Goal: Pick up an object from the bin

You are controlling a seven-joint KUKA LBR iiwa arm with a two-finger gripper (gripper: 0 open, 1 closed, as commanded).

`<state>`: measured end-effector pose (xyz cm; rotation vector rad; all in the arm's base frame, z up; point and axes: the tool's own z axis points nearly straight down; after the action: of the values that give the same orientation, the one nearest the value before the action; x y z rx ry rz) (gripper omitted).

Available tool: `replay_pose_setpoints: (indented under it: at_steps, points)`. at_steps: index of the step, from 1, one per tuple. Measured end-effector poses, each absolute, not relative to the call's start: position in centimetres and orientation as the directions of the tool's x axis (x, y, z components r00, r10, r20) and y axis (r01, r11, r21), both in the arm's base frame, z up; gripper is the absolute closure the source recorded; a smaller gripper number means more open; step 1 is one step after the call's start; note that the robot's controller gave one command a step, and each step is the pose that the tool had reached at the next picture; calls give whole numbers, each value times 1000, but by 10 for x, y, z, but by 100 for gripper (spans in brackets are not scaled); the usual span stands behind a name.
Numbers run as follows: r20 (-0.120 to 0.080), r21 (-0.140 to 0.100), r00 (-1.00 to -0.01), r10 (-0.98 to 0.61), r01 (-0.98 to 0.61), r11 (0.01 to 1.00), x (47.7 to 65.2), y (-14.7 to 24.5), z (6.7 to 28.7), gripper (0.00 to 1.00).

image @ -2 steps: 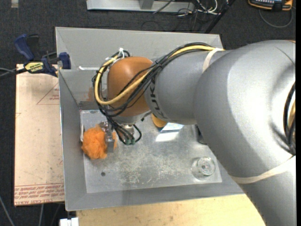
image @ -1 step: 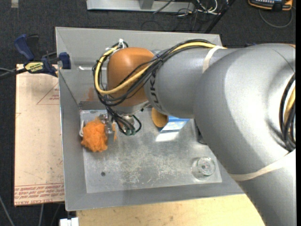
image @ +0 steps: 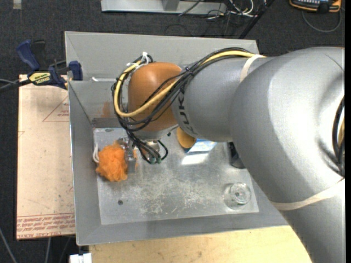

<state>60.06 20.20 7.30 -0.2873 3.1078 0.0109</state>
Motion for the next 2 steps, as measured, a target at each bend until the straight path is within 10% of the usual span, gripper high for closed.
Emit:
replay_pose_setpoints:
  at_steps: [1, 2]
  points:
    - [-16, 7, -986, -168, -169, 986, 651, 214, 72, 100]
    - [-16, 7, -986, -168, -168, 986, 651, 214, 72, 100]
